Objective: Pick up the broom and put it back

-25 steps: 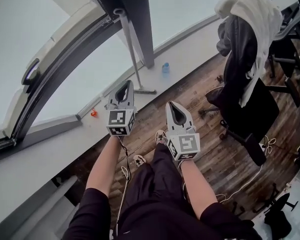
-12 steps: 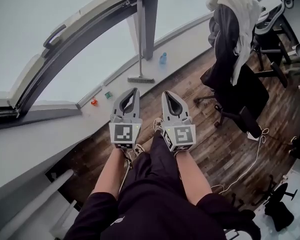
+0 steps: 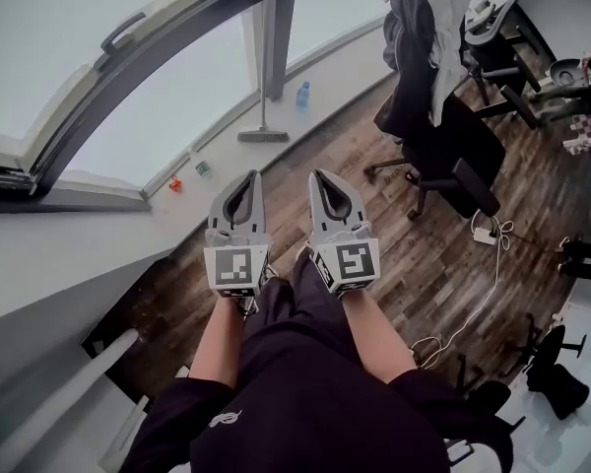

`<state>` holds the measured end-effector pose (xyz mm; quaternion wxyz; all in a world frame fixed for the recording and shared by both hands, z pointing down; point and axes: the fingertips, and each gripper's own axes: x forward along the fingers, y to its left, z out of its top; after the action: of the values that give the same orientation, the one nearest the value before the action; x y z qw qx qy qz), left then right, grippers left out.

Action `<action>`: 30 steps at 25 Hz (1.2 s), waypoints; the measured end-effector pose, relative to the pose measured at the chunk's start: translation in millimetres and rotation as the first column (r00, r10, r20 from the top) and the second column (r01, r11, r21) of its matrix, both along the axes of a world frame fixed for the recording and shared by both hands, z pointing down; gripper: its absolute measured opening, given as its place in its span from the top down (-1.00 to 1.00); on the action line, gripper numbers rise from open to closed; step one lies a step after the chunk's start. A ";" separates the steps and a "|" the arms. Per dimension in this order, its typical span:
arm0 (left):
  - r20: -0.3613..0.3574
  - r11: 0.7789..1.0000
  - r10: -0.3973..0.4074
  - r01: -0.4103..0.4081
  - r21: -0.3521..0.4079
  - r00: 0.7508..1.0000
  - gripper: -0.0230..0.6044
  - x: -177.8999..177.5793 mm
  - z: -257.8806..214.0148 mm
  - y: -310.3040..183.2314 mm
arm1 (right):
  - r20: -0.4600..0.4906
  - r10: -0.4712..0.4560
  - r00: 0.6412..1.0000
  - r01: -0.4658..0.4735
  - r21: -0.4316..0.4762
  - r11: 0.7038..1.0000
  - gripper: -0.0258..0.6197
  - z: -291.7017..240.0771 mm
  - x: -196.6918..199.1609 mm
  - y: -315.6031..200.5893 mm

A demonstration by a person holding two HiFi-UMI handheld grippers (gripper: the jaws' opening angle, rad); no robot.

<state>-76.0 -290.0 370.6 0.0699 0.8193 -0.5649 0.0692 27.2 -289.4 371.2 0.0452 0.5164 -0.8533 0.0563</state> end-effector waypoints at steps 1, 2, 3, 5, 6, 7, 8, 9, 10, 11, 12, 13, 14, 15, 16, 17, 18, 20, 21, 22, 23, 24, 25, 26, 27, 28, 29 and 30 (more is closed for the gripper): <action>0.005 1.000 0.004 -0.004 0.009 1.000 0.93 -0.4 -5.8 5.3 | -0.009 -0.004 1.000 0.004 0.011 1.000 0.85 -4.5 0.8 8.0; 0.008 1.000 0.007 -0.007 0.013 1.000 0.93 -0.2 -11.0 10.2 | -0.014 -0.008 1.000 0.008 0.021 1.000 0.85 -9.7 2.1 14.9; 0.007 1.000 0.008 -0.008 0.019 1.000 0.93 0.6 -15.9 14.4 | -0.014 -0.012 1.000 0.013 0.030 0.999 0.85 -15.3 3.4 20.5; -0.019 0.999 -0.002 0.003 0.035 1.000 0.93 4.6 -25.3 19.4 | -0.018 -0.034 0.999 0.035 0.047 0.998 0.85 -25.8 3.5 27.2; -0.039 0.999 -0.009 0.010 0.040 0.999 0.93 8.0 -29.8 21.2 | -0.023 -0.051 0.998 0.052 0.051 0.997 0.85 -29.0 2.2 29.3; -0.049 0.999 -0.012 0.014 0.040 0.999 0.93 12.1 -32.9 23.3 | -0.027 -0.066 0.997 0.068 0.051 0.996 0.85 -31.1 1.5 31.6; -0.044 0.999 -0.011 0.013 0.038 0.999 0.93 16.2 -34.0 25.8 | -0.030 -0.077 0.997 0.078 0.050 0.996 0.85 -33.7 2.3 33.9; -0.032 0.999 -0.010 0.012 0.038 0.999 0.93 20.6 -34.0 28.4 | -0.036 -0.083 0.996 0.085 0.049 0.995 0.85 -37.1 4.9 36.2; -0.024 0.999 -0.010 0.011 0.038 1.000 0.93 25.8 -34.5 30.8 | -0.043 -0.085 0.995 0.087 0.049 0.995 0.85 -40.7 8.9 38.1; -0.022 0.999 -0.008 0.009 0.038 1.000 0.93 31.9 -35.8 32.5 | -0.050 -0.085 0.995 0.087 0.053 0.995 0.85 -44.0 13.6 39.3; -0.018 0.999 -0.003 0.004 0.037 1.000 0.93 38.2 -37.6 33.4 | -0.053 -0.082 0.995 0.085 0.062 0.994 0.85 -47.0 18.4 39.4; -0.013 0.999 0.004 -0.003 0.039 1.000 0.93 44.3 -40.0 33.3 | -0.051 -0.078 0.996 0.081 0.073 0.994 0.85 -49.6 23.1 38.6; -0.009 0.999 0.010 -0.009 0.046 1.000 0.93 50.2 -42.8 32.9 | -0.045 -0.073 0.996 0.077 0.081 0.994 0.85 -51.4 28.1 37.9; -0.007 0.998 0.015 -0.015 0.057 1.000 0.93 56.2 -45.0 33.4 | -0.040 -0.069 0.997 0.073 0.086 0.994 0.85 -52.4 33.6 38.2; -0.006 0.998 0.020 -0.019 0.064 1.000 0.93 62.1 -46.4 35.3 | -0.036 -0.067 0.997 0.070 0.090 0.994 0.85 -53.0 39.0 40.0; -0.004 0.997 0.024 -0.023 0.068 1.000 0.93 67.5 -47.6 37.8 | -0.033 -0.066 0.997 0.068 0.092 0.993 0.85 -53.3 43.8 42.5; -0.003 0.997 0.027 -0.026 0.070 1.000 0.93 72.0 -48.8 40.0 | -0.033 -0.066 0.997 0.069 0.094 0.993 0.85 -53.7 47.5 44.9; -0.003 0.997 0.030 -0.030 0.074 1.000 0.93 79.3 -50.9 42.4 | -0.037 -0.064 0.997 0.068 0.105 0.992 0.85 -56.9 52.8 47.3; -0.006 0.997 0.034 -0.033 0.075 0.999 0.93 83.2 -52.4 43.0 | -0.045 -0.061 0.997 0.066 0.114 0.991 0.85 -59.1 55.4 47.5; -0.009 0.996 0.040 -0.040 0.076 0.999 0.93 87.9 -54.5 43.5 | -0.054 -0.056 0.997 0.062 0.123 0.991 0.85 -60.9 58.4 47.5; -0.010 0.996 0.050 -0.049 0.077 0.999 0.93 93.2 -56.6 44.2 | -0.061 -0.050 0.997 0.057 0.130 0.990 0.85 -62.8 61.9 47.8; -0.006 0.995 0.059 -0.059 0.078 0.998 0.93 98.4 -57.7 45.0 | -0.061 -0.045 0.997 0.053 0.134 0.989 0.85 -65.2 65.2 48.3; 0.008 0.995 0.066 -0.067 0.080 0.998 0.93 102.8 -57.0 46.2 | -0.056 -0.042 0.998 0.049 0.132 0.990 0.85 -68.0 68.1 48.9; 0.026 0.994 0.072 -0.074 0.083 0.997 0.93 106.7 -55.8 47.4 | -0.048 -0.039 0.998 0.045 0.126 0.991 0.85 -70.4 70.5 49.5; 0.040 0.993 0.078 -0.081 0.087 0.996 0.93 110.3 -55.1 48.6 | -0.043 -0.038 0.998 0.043 0.122 0.992 0.85 -72.3 72.4 50.0; 0.045 0.992 0.083 -0.087 0.089 0.996 0.93 113.7 -55.3 49.6 | -0.043 -0.040 0.998 0.045 0.123 0.991 0.85 -73.7 74.5 50.3; 0.046 0.992 0.086 -0.090 0.089 0.995 0.93 116.9 -55.9 50.0 | -0.046 -0.040 0.998 0.046 0.128 0.991 0.85 -74.6 77.2 50.5; 0.048 0.992 0.088 -0.092 0.088 0.995 0.93 119.9 -56.6 49.9 | -0.051 -0.039 0.998 0.045 0.131 0.990 0.85 -75.2 80.7 50.6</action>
<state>43.9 -240.1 314.0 0.0172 0.8444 -0.5315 0.0647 107.9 -238.8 296.0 0.0327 0.5014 -0.8645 -0.0139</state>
